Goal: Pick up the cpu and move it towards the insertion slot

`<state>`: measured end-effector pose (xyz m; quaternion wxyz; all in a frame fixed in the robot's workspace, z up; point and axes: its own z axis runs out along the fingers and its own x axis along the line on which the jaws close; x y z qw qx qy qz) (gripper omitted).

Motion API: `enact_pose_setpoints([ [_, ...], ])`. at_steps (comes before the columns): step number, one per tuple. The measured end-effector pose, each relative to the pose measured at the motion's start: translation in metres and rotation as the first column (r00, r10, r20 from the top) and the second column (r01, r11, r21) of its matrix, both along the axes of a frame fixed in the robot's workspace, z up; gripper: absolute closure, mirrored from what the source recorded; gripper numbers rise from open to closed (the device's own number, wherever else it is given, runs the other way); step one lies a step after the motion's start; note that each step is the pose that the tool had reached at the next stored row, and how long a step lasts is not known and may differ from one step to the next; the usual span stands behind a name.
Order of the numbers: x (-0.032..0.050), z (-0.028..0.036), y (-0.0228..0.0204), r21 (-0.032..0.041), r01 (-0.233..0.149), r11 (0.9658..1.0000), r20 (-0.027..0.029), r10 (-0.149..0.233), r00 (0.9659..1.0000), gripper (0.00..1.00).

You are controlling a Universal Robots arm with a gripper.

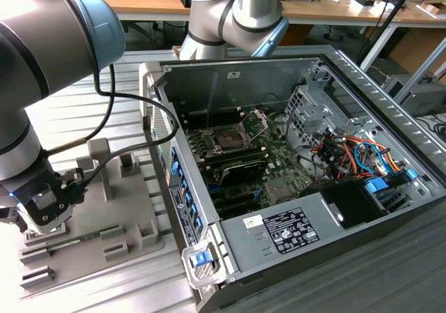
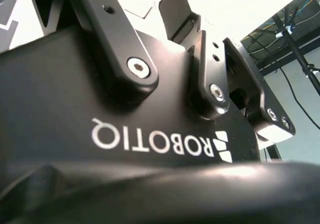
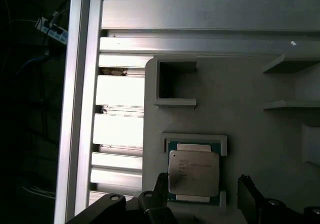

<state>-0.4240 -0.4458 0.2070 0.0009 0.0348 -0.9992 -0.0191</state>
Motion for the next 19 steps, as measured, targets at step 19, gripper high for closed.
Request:
enact_pose_setpoints([
  [19, -0.0002, -0.0108, 0.0000, 0.0000, 0.000, 1.0000, 0.0000, 0.000, 1.0000, 0.34],
])
